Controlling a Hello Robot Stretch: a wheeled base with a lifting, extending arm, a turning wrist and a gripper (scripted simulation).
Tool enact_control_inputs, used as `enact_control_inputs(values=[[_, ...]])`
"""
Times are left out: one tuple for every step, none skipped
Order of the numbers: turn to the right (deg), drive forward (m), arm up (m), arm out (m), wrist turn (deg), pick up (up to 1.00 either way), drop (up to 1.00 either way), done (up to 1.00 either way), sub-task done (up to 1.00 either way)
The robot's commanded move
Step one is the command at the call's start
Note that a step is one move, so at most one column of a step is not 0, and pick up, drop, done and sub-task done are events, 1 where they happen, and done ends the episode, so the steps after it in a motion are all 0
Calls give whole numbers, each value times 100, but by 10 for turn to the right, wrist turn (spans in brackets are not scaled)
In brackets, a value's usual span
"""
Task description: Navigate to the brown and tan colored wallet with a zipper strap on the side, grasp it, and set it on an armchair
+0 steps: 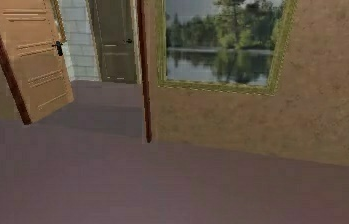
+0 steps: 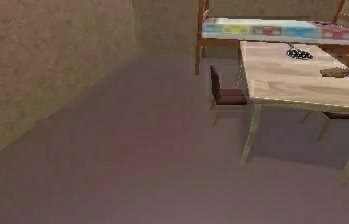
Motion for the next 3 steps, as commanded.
enact_control_inputs(values=[[-450, 0, 0, 0, 0, 0, 0, 0, 0], [-240, 0, 0, 0, 0, 0, 0, 0, 0], [0, 20, 0, 0, 0, 0, 0, 0, 0]])
